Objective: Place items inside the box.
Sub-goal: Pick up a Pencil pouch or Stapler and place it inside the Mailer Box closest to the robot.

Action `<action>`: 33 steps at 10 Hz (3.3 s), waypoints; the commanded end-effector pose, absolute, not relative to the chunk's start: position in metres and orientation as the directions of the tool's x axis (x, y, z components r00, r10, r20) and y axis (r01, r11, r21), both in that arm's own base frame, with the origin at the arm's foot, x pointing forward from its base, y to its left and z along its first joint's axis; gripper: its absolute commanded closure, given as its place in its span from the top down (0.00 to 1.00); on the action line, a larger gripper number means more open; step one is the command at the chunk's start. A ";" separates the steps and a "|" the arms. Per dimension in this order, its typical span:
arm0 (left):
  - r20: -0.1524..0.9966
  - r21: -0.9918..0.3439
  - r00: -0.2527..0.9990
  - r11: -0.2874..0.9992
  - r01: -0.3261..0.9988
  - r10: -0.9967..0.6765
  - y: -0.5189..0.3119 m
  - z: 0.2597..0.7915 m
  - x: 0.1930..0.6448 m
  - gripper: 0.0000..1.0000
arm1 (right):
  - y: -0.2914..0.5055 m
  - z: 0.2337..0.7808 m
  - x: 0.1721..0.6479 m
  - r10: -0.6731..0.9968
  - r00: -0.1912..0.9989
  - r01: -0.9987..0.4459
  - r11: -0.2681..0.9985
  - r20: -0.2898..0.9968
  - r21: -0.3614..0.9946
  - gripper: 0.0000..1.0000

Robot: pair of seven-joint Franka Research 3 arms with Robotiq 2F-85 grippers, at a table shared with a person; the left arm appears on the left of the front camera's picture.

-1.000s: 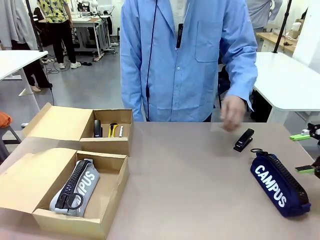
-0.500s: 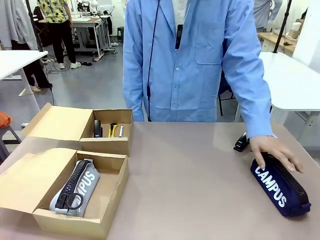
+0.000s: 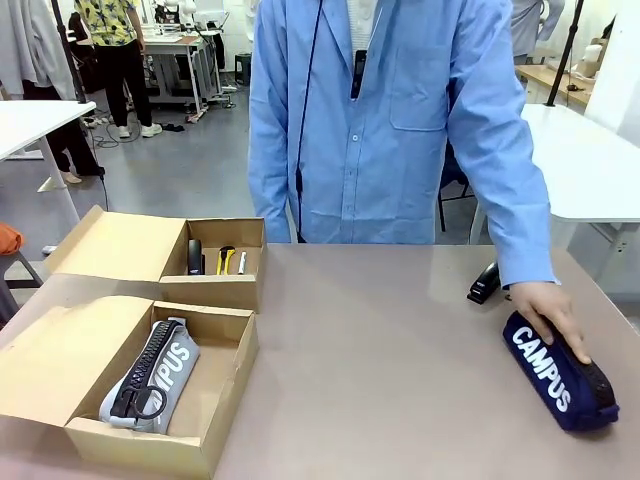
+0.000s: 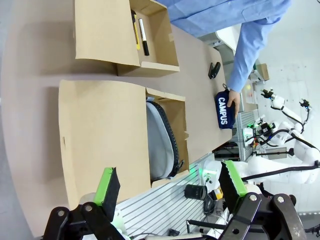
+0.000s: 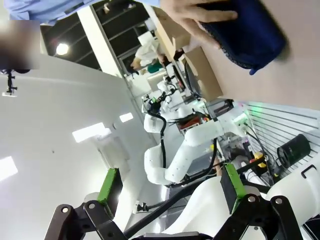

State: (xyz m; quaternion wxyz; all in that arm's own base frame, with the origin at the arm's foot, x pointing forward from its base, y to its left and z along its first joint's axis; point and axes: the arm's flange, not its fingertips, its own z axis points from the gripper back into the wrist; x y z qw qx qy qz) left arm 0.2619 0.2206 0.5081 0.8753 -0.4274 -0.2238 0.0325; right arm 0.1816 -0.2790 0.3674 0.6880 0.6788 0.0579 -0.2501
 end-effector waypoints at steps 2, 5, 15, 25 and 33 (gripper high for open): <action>0.381 -0.766 0.892 0.624 0.156 0.244 0.219 0.509 0.261 1.00 | -0.274 0.367 0.174 -0.273 0.856 0.448 -0.031 -0.439 0.894 1.00; 0.381 -0.766 0.892 0.624 0.156 0.244 0.219 0.509 0.261 1.00 | -0.278 0.367 0.179 -0.264 0.866 0.429 -0.042 -0.424 0.902 1.00; 0.381 -0.766 0.892 0.624 0.156 0.244 0.219 0.509 0.261 1.00 | -0.039 0.405 0.329 -0.254 0.909 0.417 0.580 -0.330 0.700 1.00; 0.381 -0.766 0.892 0.624 0.156 0.244 0.219 0.509 0.261 1.00 | 0.091 0.401 0.534 -0.755 0.655 0.755 0.652 -0.036 0.076 1.00; 0.381 -0.766 0.892 0.624 0.156 0.244 0.219 0.509 0.261 1.00 | 0.070 0.310 0.590 -0.790 0.611 0.782 0.613 0.049 0.111 1.00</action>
